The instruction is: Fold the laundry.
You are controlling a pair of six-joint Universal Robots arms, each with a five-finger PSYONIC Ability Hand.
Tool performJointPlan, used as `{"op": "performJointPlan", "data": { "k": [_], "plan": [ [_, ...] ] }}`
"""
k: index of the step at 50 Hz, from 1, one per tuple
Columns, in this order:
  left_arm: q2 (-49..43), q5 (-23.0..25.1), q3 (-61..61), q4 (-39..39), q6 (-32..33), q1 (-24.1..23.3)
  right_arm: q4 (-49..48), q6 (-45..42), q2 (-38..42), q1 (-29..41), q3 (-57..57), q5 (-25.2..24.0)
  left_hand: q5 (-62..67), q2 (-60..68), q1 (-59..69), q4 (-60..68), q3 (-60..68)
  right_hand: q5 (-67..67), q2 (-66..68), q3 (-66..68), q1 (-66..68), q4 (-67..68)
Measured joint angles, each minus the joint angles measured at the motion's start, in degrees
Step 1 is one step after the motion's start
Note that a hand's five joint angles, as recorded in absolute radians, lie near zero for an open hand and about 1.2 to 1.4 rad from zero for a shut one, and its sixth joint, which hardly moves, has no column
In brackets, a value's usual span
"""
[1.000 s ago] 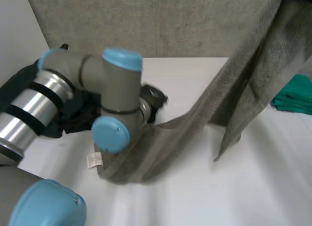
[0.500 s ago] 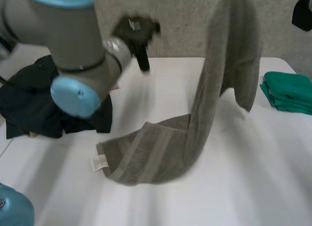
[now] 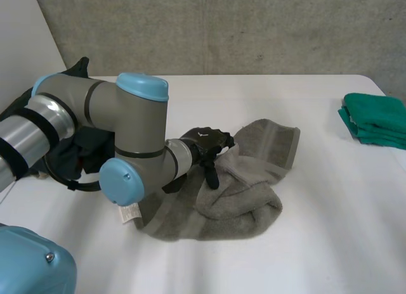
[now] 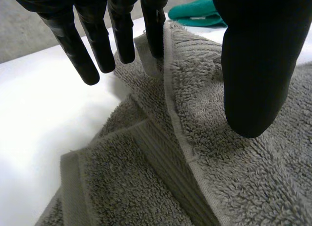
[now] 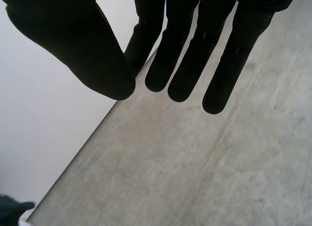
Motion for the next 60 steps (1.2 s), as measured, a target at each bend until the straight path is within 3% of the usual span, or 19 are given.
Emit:
{"op": "performJointPlan", "data": {
  "k": [3, 7, 13, 19, 27, 36, 45, 47, 49, 53, 60],
  "plan": [
    [1.61, -0.36, -0.72, 0.07, -0.29, 0.28, 1.23, -1.19, 1.58, 0.07, 1.60, -0.35, 0.38, 0.23, 0.00, 0.38, 0.34, -8.28, -8.91, -9.06, -7.31, -8.63],
    [6.78, -1.79, -3.61, 0.82, -0.49, 1.76, 5.45, -6.79, 6.79, 0.33, 6.46, -0.05, 0.41, 0.25, 0.00, 0.38, 0.34, -29.19, -28.85, -28.85, -26.73, -29.53],
    [14.58, -5.30, -9.64, 3.35, 1.24, 5.15, 13.60, -16.40, 16.17, 2.26, 11.56, 3.80, 0.00, 0.11, -0.10, 0.19, 0.22, -43.07, -41.85, -41.55, -39.39, -42.45],
    [20.24, -7.27, -15.75, 5.19, 5.57, 8.66, 18.11, -19.13, 24.85, 6.27, 11.76, 9.71, -0.53, 0.11, -0.18, 0.00, 0.21, -47.52, -44.12, -45.27, -42.83, -46.58],
    [26.35, -4.43, -25.03, 6.95, 7.78, 12.09, 16.08, -15.14, 34.74, 14.83, 6.28, 15.57, -0.54, 0.11, -0.18, 0.00, 0.22, -47.75, -44.12, -45.27, -42.83, -46.58],
    [30.99, -2.97, -34.03, 10.56, 7.32, 13.68, 9.89, -28.51, 39.29, 25.48, 3.25, 24.25, -0.90, 0.01, -0.18, -0.34, 0.13, -49.13, -44.12, -47.49, -44.41, -47.95],
    [34.46, -2.27, -39.79, 14.12, 7.47, 16.08, 7.09, -45.47, 41.42, 30.22, 2.73, 30.83, -1.55, -0.52, -0.18, -0.92, -0.33, -43.43, -43.71, -44.01, -41.47, -44.64],
    [34.70, -1.82, -40.44, 14.42, 7.51, 16.50, 7.18, -47.72, 42.18, 30.47, 2.06, 31.25, -1.88, -0.81, -0.19, -1.17, -0.39, -37.94, -38.09, -38.01, -35.60, -38.41],
    [34.59, -1.26, -40.94, 14.67, 7.53, 16.82, 7.57, -49.59, 43.34, 30.40, 0.89, 31.82, -2.17, -1.03, -0.19, -1.45, -0.85, -18.21, -17.29, -18.26, -14.94, -18.78],
    [33.51, -0.71, -40.95, 14.98, 7.59, 16.96, 8.36, -50.41, 44.18, 30.04, -0.78, 32.62, -2.35, -1.30, -0.19, -1.69, -1.06, -1.96, -0.89, -1.89, -0.64, -1.98],
    [29.25, -0.30, -38.89, 16.75, 8.42, 16.15, 9.24, -46.96, 38.35, 29.33, -0.45, 31.58, -4.35, -3.24, -2.04, -3.55, -3.04, -1.27, -0.38, -0.75, -0.64, -0.23]
  ]
}}
